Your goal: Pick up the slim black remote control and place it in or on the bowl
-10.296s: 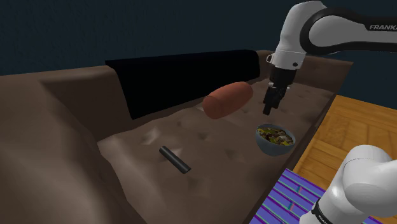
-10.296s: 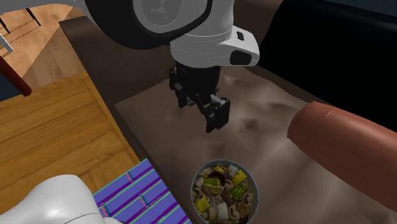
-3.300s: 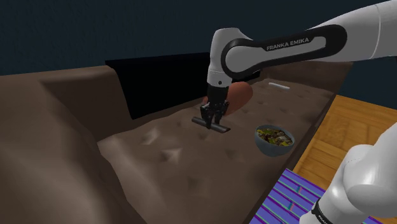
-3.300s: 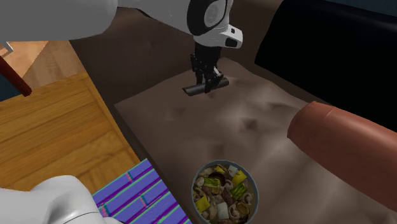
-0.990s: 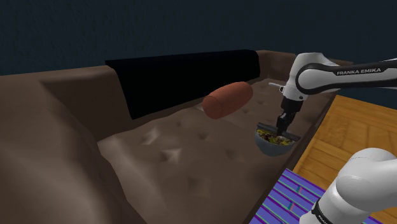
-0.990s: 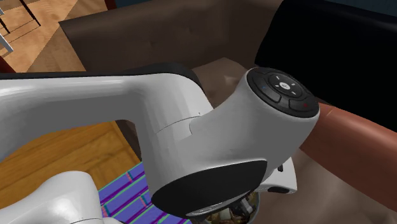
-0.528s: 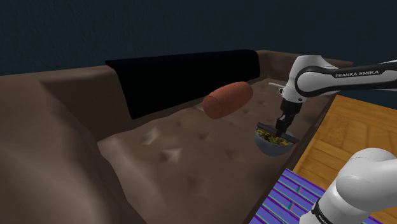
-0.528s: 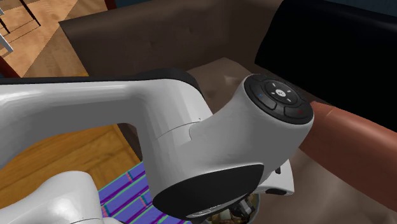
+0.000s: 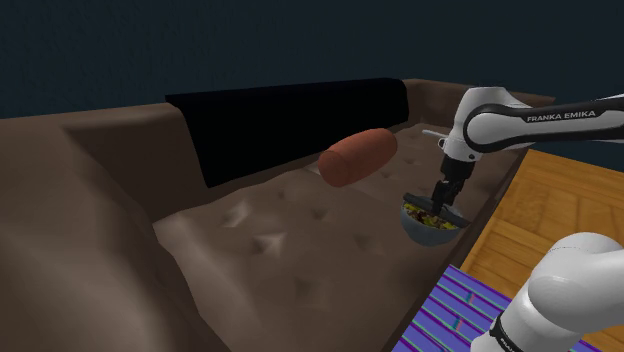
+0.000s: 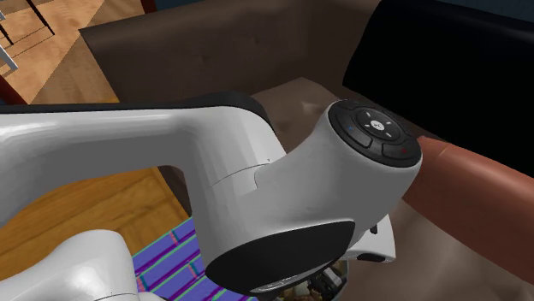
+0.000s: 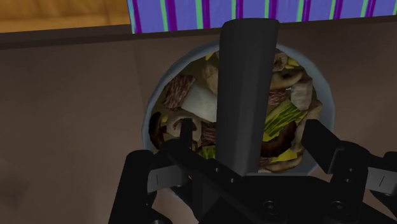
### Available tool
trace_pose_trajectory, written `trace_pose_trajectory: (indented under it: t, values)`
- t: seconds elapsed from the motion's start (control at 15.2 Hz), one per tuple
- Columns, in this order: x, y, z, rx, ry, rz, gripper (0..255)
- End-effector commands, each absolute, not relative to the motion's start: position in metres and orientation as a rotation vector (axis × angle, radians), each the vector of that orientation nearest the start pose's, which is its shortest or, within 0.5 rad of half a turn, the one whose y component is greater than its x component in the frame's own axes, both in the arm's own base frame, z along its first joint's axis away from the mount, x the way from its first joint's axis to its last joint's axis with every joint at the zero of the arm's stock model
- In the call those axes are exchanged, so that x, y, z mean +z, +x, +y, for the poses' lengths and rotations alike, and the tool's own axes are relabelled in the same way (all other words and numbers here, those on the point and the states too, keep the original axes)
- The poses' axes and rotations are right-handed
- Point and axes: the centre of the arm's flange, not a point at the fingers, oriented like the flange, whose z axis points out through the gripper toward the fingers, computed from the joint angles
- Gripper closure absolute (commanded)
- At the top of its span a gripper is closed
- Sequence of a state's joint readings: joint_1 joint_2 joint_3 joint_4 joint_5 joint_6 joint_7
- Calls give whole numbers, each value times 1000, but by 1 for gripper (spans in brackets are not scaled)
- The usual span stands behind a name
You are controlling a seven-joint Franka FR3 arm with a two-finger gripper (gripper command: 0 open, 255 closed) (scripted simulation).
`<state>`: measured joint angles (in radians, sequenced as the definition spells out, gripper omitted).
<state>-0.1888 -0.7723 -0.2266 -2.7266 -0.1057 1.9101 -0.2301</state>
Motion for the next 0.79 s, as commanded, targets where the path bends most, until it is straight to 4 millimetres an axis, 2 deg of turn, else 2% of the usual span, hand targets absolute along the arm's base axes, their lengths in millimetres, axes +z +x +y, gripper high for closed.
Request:
trace_pose_trajectory:
  t: [0.0,0.2,0.73]
  values:
    - [446,284,-130,53,-3067,123,0]
    - [483,285,-133,53,-3067,123,0]
    - [483,285,-133,53,-3067,123,0]
